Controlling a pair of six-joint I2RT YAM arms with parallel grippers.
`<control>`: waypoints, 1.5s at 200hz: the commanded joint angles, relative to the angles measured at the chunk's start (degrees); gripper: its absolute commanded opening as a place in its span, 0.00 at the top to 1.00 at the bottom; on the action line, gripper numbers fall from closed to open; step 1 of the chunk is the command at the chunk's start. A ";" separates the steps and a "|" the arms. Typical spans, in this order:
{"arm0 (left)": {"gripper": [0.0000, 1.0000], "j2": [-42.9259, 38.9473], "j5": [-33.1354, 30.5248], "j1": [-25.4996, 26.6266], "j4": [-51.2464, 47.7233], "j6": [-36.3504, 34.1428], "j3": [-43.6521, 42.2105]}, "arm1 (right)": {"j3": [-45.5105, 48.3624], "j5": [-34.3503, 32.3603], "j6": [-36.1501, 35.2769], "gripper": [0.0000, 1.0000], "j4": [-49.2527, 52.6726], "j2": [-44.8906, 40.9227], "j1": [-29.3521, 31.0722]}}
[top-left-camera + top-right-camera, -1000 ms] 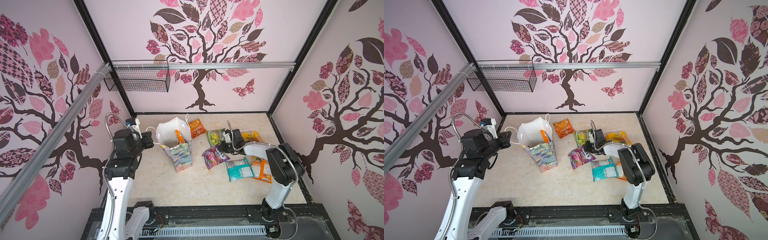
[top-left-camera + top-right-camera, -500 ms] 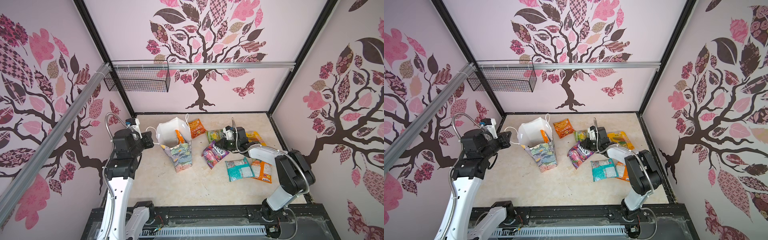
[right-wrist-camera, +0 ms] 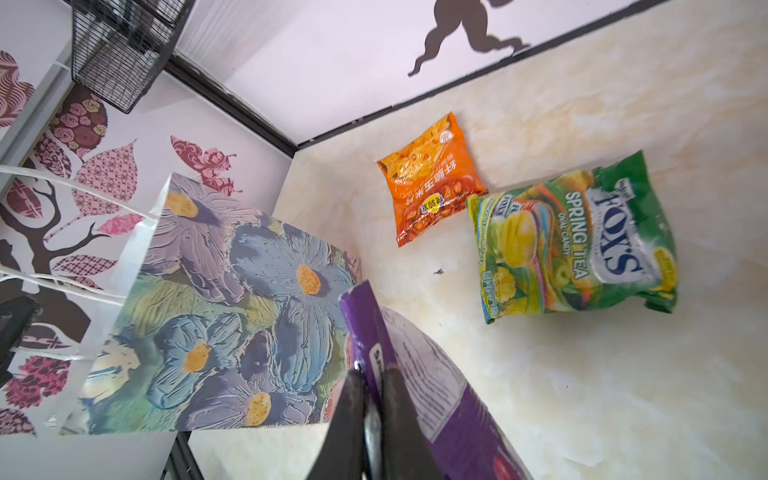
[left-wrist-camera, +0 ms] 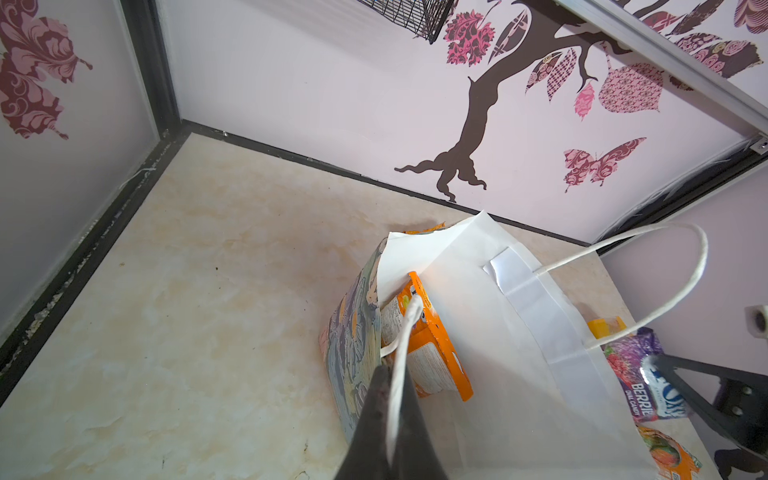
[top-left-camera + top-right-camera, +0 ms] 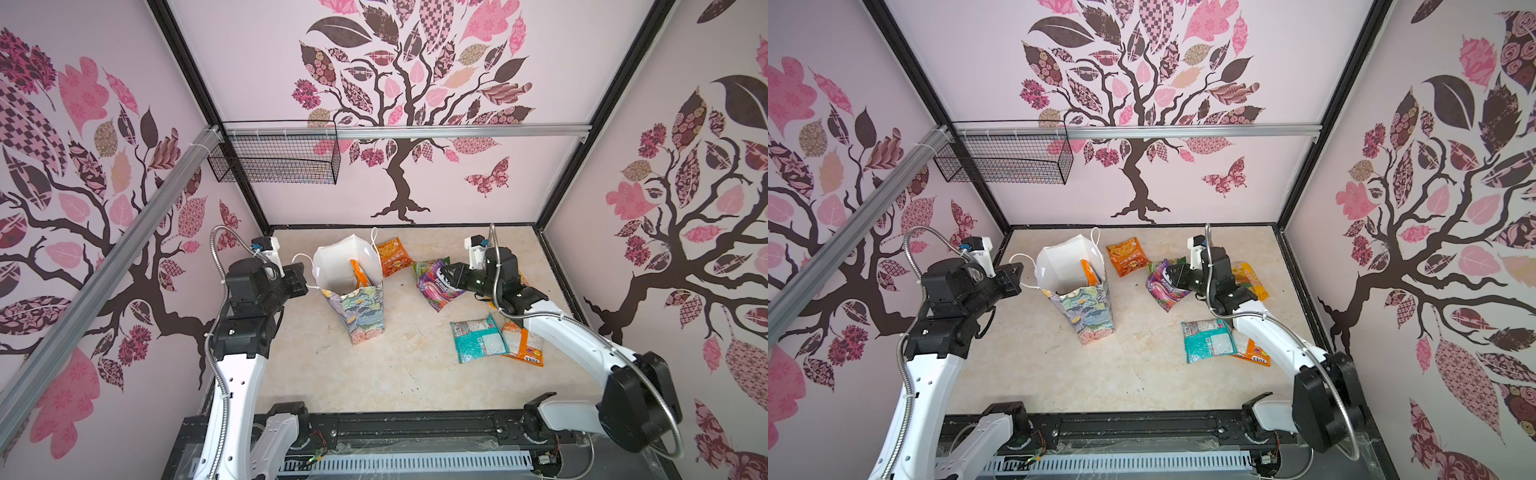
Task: Place the snacks into the paper bag
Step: 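Lift the purple packet with the right gripper and carry it toward the bag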
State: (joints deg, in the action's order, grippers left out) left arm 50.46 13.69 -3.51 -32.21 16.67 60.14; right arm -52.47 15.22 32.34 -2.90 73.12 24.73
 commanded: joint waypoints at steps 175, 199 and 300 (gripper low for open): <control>1.00 -0.95 3.36 -0.19 3.16 2.05 -2.37 | -23.78 -37.37 -9.53 1.00 18.98 -2.63 23.81; 1.00 -1.31 3.36 -0.20 3.47 2.14 -2.65 | -27.25 -39.04 -10.78 1.00 19.74 -1.05 25.90; 1.00 -1.12 3.27 -0.20 3.38 2.08 -2.59 | -44.85 -46.20 -19.01 1.00 22.35 6.93 33.87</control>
State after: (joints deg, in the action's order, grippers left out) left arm 49.76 16.78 -3.51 -30.02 18.63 59.13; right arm -90.91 -27.44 16.64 20.18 78.26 57.12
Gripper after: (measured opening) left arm 0.050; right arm 0.104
